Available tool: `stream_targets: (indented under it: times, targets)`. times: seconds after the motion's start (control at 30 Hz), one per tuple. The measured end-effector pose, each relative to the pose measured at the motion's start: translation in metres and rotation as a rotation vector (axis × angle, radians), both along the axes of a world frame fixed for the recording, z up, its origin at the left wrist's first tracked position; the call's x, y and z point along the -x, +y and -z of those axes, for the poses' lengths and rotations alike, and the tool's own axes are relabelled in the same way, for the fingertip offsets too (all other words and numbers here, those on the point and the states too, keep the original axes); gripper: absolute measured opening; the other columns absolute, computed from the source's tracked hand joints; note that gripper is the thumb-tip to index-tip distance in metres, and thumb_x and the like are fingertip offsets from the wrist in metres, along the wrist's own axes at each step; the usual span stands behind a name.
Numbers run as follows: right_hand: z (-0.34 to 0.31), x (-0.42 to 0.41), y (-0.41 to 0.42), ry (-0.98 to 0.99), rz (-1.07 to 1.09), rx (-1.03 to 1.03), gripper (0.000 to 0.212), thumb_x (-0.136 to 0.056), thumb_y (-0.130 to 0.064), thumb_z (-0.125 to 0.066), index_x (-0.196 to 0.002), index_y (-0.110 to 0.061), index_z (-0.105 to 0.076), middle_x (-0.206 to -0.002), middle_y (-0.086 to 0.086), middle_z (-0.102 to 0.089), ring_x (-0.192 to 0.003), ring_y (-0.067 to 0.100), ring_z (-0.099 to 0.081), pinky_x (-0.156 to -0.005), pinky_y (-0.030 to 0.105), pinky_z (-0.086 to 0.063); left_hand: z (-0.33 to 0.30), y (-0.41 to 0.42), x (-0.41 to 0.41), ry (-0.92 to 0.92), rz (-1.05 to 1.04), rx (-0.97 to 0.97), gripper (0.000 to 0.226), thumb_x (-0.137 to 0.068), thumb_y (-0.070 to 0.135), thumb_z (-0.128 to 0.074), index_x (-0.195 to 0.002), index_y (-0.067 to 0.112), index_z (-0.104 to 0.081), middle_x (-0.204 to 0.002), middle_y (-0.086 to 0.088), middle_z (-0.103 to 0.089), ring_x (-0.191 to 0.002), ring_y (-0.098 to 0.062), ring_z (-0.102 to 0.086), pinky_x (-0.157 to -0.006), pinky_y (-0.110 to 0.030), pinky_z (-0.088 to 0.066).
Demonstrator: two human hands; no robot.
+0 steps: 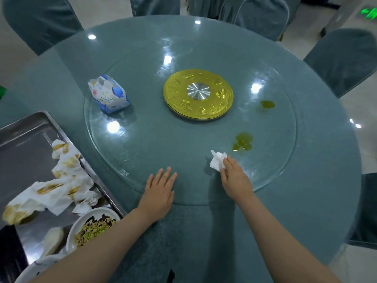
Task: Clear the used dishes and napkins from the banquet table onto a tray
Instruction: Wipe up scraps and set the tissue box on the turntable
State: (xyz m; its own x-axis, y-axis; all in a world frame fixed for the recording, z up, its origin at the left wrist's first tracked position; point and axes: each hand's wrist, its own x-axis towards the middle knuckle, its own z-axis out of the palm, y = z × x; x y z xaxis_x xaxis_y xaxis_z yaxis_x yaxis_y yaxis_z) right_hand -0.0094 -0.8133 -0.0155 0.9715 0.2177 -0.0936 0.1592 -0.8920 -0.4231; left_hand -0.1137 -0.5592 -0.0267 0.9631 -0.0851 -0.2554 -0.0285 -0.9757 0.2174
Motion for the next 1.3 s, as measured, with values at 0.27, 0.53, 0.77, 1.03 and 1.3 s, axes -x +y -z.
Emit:
stream_targets:
  times: [0.27, 0.53, 0.77, 1.03, 1.3]
  targets:
    - [0.005, 0.053, 0.016, 0.067, -0.102, 0.139, 0.071, -0.098, -0.054, -0.019, -0.155, -0.014, -0.009, -0.163, -0.001, -0.005, -0.150, 0.016, -0.001, -0.121, 0.028, -0.002, 0.001, 0.005, 0.000, 0.044, 0.005, -0.049, 0.084, -0.075, 0.047, 0.013, -0.155, 0.022, 0.000, -0.162, -0.001, 0.010, -0.149, -0.023, 0.011, -0.118, -0.043, 0.007]
    - [-0.001, 0.042, 0.029, 0.082, -0.104, 0.238, 0.070, -0.099, -0.051, -0.029, -0.152, -0.008, -0.017, -0.160, 0.007, -0.016, -0.147, 0.023, -0.015, -0.120, 0.037, -0.019, -0.004, 0.018, -0.001, 0.038, -0.009, -0.007, 0.061, -0.102, 0.033, -0.029, -0.155, 0.021, -0.002, -0.162, -0.001, 0.009, -0.149, -0.021, 0.010, -0.119, -0.043, 0.004]
    - [-0.007, 0.017, 0.037, 0.091, -0.061, 0.206, 0.065, -0.100, -0.040, -0.037, -0.151, -0.005, -0.017, -0.159, 0.008, -0.017, -0.147, 0.023, -0.013, -0.119, 0.035, -0.021, -0.010, 0.016, -0.003, 0.082, 0.002, -0.017, 0.060, -0.102, 0.032, -0.027, -0.155, 0.022, 0.000, -0.162, 0.000, 0.013, -0.149, -0.020, 0.010, -0.121, -0.042, 0.002]
    - [-0.016, 0.077, 0.022, 0.090, -0.172, 0.189, 0.065, -0.093, -0.001, -0.039, -0.152, -0.021, -0.022, -0.161, -0.011, -0.011, -0.147, 0.009, -0.012, -0.110, 0.026, -0.032, -0.015, 0.017, -0.004, 0.109, -0.007, -0.036, 0.060, -0.102, 0.033, -0.027, -0.155, 0.020, 0.000, -0.162, -0.002, 0.013, -0.149, -0.022, 0.010, -0.121, -0.045, -0.001]
    - [-0.019, 0.069, 0.004, -0.046, -0.141, 0.012, 0.042, -0.078, 0.012, -0.046, -0.104, -0.012, -0.067, -0.108, 0.003, -0.059, -0.094, 0.029, -0.057, -0.071, 0.036, -0.051, -0.033, -0.002, -0.011, 0.037, 0.027, 0.108, 0.066, -0.095, 0.030, -0.032, -0.155, 0.017, -0.008, -0.163, -0.003, -0.005, -0.149, -0.022, -0.007, -0.121, -0.038, -0.011]
